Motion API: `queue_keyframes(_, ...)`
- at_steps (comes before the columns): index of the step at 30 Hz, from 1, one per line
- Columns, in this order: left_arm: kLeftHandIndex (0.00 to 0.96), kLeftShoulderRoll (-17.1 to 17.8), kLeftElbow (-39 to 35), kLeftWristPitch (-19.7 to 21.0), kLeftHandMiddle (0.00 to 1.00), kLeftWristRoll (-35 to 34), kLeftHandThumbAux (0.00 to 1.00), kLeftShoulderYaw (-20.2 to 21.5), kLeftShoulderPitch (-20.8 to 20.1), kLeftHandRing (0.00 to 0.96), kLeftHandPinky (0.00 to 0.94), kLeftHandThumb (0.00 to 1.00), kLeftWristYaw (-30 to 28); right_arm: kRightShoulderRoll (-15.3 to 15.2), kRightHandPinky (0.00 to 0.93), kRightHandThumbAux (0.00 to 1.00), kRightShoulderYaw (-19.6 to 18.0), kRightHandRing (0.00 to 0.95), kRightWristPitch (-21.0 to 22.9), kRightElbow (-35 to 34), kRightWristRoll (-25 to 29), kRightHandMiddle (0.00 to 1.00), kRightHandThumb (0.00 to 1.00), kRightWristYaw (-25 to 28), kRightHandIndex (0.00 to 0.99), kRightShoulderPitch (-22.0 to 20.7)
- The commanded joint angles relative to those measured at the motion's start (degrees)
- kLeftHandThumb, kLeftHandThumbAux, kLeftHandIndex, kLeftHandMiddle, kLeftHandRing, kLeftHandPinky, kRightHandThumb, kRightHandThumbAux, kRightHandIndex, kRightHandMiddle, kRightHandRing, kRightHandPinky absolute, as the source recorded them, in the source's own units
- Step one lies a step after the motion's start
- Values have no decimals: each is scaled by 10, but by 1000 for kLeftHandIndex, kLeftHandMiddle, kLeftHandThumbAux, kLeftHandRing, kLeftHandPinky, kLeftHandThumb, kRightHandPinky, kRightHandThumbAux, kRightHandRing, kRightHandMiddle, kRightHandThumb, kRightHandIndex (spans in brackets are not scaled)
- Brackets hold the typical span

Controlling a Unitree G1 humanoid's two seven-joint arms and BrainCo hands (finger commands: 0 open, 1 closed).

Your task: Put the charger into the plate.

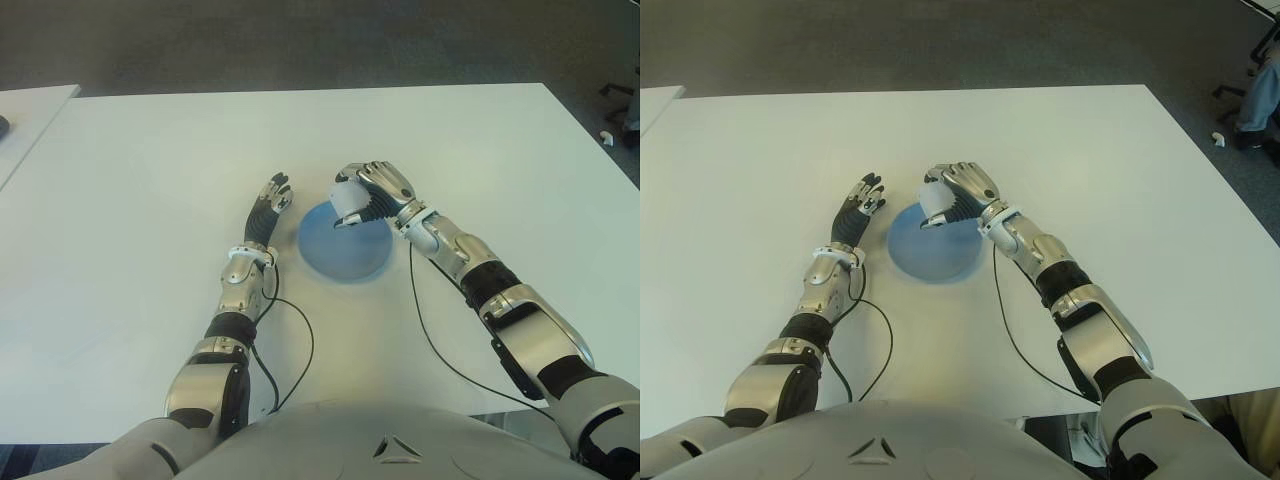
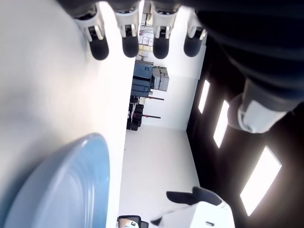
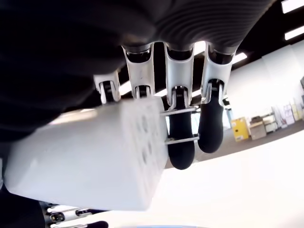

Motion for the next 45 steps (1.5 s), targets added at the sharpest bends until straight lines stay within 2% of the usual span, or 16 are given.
queue_keyframes(1,35,-3,4,17,61,-2,525,-2,14,0,0,0,-2,-10,99,352,-4,84,-32,9,23,89,401,31,76,-3)
queue_keyframes(4,37,-4,3,20,51,-1,521,-1,13,0,0,0,1,-13,32,309,-9,27,-44,10,38,29,364,49,24,-1)
queue_keyframes(7,37,-4,2,22,46,-1,519,-1,13,0,0,0,2,-13,10,283,-12,8,-50,11,44,9,346,58,8,-1)
queue_keyframes(17,23,-3,-1,26,48,1,518,-1,12,0,0,0,4,-22,0,180,-22,0,-60,-2,68,0,330,107,0,5)
queue_keyframes(26,28,-3,1,24,56,4,513,-2,12,0,0,0,5,-33,0,127,-38,0,-57,-30,74,0,338,118,0,18)
queue_keyframes(36,27,-2,2,25,64,3,516,-1,12,0,0,0,4,-56,0,127,-83,0,-44,-75,97,0,341,121,0,34)
queue_keyframes(40,22,-1,1,26,65,3,513,-1,12,0,0,0,3,-47,0,153,-114,0,-28,-47,126,0,305,114,0,23)
queue_keyframes(45,18,0,2,26,65,1,508,0,12,0,0,0,0,-20,0,204,-163,0,-20,0,181,0,246,84,0,9)
